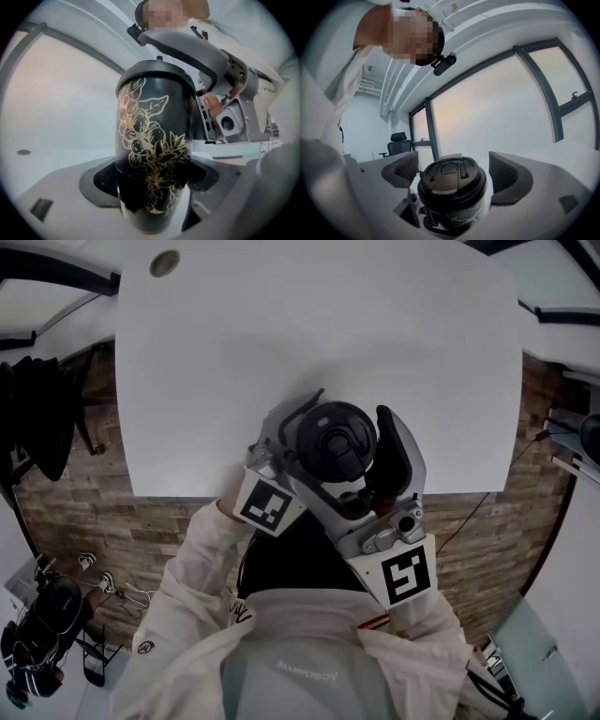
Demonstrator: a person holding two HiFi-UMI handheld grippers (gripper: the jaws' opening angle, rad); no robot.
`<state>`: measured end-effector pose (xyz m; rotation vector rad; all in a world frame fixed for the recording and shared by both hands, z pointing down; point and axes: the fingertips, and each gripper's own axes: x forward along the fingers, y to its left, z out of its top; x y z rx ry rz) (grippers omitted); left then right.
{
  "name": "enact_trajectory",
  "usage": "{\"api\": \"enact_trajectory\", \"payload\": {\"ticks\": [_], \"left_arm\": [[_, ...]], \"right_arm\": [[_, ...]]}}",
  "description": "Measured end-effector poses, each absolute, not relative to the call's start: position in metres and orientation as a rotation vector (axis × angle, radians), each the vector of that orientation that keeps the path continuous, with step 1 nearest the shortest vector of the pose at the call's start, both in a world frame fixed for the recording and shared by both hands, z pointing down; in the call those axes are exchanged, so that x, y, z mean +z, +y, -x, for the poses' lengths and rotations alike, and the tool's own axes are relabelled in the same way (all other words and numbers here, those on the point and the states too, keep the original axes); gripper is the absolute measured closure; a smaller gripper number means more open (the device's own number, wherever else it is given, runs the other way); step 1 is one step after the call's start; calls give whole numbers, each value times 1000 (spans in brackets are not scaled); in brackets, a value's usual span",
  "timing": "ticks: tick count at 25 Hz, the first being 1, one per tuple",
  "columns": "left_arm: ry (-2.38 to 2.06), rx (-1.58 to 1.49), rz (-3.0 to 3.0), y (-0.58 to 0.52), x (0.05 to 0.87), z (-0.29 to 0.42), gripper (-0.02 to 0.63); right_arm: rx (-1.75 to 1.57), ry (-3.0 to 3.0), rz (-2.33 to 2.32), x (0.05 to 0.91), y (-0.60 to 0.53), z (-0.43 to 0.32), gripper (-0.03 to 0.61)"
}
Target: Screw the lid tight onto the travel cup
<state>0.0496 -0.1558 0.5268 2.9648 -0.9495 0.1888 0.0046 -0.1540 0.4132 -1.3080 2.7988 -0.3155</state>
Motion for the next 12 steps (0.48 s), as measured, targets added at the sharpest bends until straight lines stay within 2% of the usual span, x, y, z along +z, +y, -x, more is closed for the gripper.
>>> {"api": "enact_trajectory", "payload": {"ticks": [12], "left_arm": [[-136, 169, -3094, -136, 527, -52, 213]], "right_arm": [[-195, 3236, 134, 419, -139, 12, 129]]}}
